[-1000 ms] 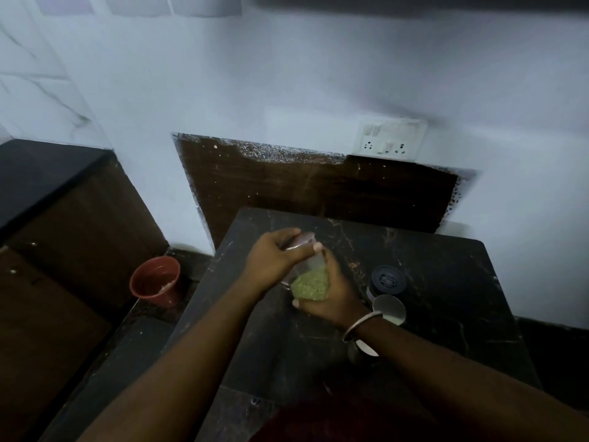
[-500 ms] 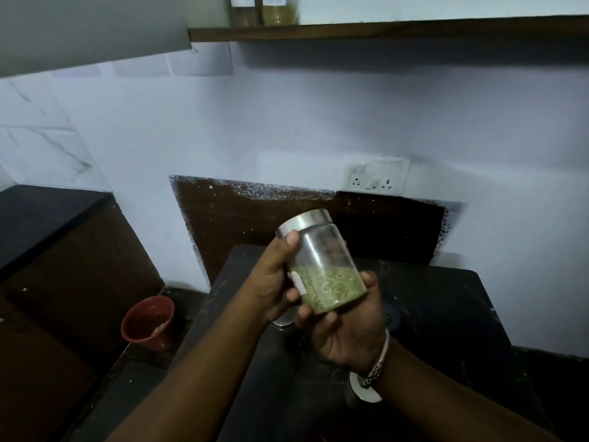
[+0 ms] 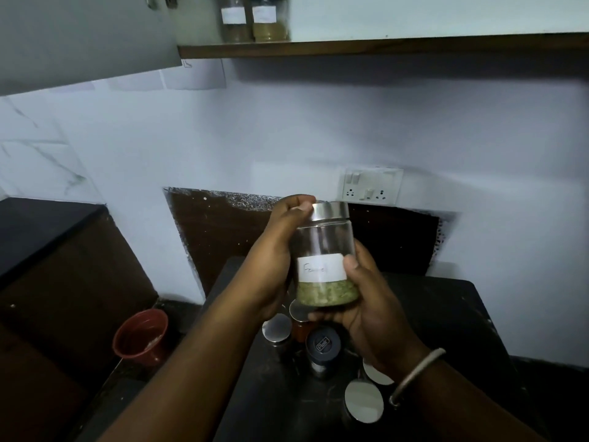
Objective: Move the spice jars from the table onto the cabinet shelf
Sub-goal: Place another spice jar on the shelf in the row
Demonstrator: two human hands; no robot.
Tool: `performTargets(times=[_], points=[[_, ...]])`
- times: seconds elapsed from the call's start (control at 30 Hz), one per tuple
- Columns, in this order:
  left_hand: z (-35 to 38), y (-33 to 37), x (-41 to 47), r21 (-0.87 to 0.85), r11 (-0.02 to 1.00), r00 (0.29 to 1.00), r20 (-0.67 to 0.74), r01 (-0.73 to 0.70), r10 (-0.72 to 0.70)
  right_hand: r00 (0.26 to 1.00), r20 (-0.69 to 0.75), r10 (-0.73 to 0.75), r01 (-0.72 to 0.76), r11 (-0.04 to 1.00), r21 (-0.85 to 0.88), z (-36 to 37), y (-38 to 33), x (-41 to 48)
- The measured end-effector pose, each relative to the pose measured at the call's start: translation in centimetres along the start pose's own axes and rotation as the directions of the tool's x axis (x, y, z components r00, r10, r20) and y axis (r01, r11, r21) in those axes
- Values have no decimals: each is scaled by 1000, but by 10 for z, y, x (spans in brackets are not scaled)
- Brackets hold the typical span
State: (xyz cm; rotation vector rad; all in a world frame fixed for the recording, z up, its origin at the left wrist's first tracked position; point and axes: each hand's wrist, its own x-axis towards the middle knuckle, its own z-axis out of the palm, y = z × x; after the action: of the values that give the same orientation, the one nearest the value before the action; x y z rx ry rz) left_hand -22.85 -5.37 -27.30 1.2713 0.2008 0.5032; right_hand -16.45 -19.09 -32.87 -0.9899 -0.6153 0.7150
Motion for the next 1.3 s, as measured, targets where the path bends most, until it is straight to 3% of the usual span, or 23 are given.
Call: performTargets(times=[0.1,0.23,0.63,0.73,0.83,0.93,1.03,1.1,1.2,1.3], points=[[2,3,-1,28,999,1000,-1,-24,24,995,3,96,-96,985,141,3,-5,0],[5,2,-3,36,998,999,17,-51,50,992,47,117,-123,974,192,4,-4,0],[5,15,4,-42,987,986,56,-154,156,997,45,61,-67,986,152,15,-15,10],[8,27,14,-42,983,982,54,-177,179,999,21,-36,35,999,32,18,-29,18],[13,51,32,-32,975,970,103,-218,220,968,11,-252,252,959,-134,22,-58,37],[21,88,57,12,953,945,132,-304,300,915,91,-393,396,836,-379,31,-112,60],[28,128,87,46,915,906,169,-401,389,876,204,-438,439,544,-715,45,-169,87],[32,159,109,81,878,872,189,-472,451,845,291,-450,481,399,-781,61,-204,113],[32,206,155,86,826,830,104,-557,549,797,392,-459,531,226,-816,87,-252,166],[19,242,215,175,783,797,20,-598,604,803,389,-452,491,132,-861,104,-290,241]])
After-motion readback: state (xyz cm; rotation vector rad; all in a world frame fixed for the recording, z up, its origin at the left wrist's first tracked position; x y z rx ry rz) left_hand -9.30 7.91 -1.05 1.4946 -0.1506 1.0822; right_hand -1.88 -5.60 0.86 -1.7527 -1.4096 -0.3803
